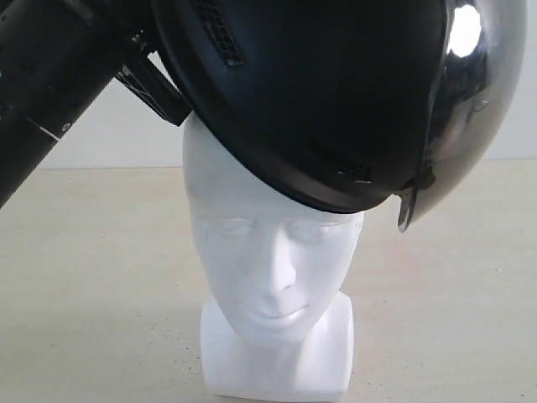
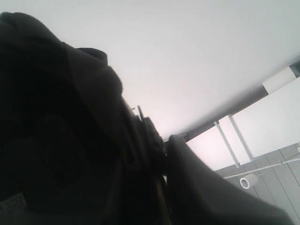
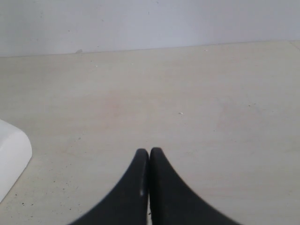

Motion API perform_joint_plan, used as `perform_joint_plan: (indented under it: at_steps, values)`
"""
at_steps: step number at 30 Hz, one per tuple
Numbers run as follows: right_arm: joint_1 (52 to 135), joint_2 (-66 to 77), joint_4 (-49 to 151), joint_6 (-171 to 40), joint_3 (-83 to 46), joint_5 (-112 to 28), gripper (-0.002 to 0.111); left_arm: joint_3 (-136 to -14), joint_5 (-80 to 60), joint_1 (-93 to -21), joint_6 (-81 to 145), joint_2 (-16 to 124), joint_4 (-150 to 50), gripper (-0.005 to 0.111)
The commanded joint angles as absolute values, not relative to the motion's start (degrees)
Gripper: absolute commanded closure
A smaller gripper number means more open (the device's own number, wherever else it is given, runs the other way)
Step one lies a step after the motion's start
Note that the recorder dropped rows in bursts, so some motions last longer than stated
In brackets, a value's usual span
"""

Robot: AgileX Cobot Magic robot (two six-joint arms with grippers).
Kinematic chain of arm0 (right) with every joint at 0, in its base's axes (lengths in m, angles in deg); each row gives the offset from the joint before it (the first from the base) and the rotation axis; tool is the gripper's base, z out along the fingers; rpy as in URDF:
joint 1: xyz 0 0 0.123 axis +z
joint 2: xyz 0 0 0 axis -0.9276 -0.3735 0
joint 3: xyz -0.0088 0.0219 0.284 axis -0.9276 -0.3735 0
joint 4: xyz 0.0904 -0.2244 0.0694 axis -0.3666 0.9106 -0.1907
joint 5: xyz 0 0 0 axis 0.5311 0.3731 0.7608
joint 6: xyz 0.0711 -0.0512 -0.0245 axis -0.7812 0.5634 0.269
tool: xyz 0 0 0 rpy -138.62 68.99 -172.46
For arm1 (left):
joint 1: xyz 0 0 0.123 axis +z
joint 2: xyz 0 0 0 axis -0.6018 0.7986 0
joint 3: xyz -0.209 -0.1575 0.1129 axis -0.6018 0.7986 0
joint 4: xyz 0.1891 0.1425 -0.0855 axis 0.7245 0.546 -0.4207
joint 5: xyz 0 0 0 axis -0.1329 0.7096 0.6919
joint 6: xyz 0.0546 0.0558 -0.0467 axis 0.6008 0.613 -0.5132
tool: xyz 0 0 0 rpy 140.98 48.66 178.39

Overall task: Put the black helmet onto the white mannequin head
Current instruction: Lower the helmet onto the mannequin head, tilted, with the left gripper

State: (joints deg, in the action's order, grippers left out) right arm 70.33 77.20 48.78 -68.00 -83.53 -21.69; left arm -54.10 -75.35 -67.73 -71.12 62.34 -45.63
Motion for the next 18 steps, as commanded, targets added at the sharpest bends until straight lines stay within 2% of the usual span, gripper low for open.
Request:
perform_joint_plan:
  at_steps: [1, 18]
  values:
    - [70.4, 77.5, 48.6, -67.7, -83.5, -22.4, 0.108, -54.0, -69.6, -66.7, -68.2, 62.9, -48.4, 0.102]
    - [70.4, 77.5, 48.6, -67.7, -83.5, -22.4, 0.108, -54.0, -62.9, -66.7, -69.9, 63.2, -47.7, 0.102]
